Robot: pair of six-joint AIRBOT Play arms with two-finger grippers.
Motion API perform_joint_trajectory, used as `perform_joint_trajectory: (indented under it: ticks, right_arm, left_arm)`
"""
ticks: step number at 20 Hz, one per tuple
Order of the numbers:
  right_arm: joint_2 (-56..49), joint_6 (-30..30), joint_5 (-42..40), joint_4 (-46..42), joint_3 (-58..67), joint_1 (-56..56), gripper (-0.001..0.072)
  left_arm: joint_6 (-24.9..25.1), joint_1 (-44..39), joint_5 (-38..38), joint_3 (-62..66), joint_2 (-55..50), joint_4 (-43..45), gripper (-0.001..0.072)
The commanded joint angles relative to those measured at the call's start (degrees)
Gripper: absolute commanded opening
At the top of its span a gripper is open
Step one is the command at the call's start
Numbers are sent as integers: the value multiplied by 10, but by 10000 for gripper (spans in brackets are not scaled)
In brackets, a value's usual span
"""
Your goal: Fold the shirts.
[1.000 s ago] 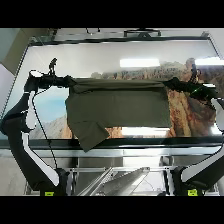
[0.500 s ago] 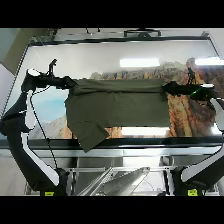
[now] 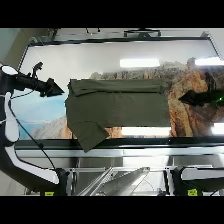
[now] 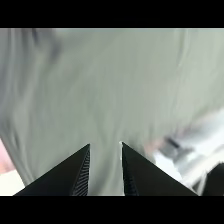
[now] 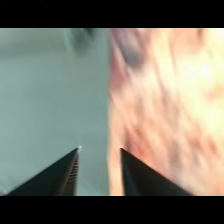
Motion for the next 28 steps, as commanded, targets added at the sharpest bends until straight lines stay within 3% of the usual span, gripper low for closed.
perform_joint_trajectory:
  ticks: [1,7,13,16,18,23,28]
  right_arm:
    - [37,21,12,-87,-90,-7,475]
    - [17,21,-16,-62,-148,42,472]
    - [4,10,-52,-25,-149,101,473]
    - [4,6,-55,-10,-149,101,473]
    - [4,7,-49,-8,-149,101,473]
    - [4,7,-38,-6,-149,101,473]
    - [4,7,-27,-6,-149,101,473]
  left_arm:
    - [-2,4,24,-216,143,47,222]
    - [-3,3,96,-503,324,51,244]
    - [-19,3,173,-658,433,50,253]
    - [-17,3,264,-720,467,15,253]
    - [5,3,314,-755,472,-35,252]
    - [42,2,382,-770,422,-62,253]
    - [132,-58,455,-768,335,-247,253]
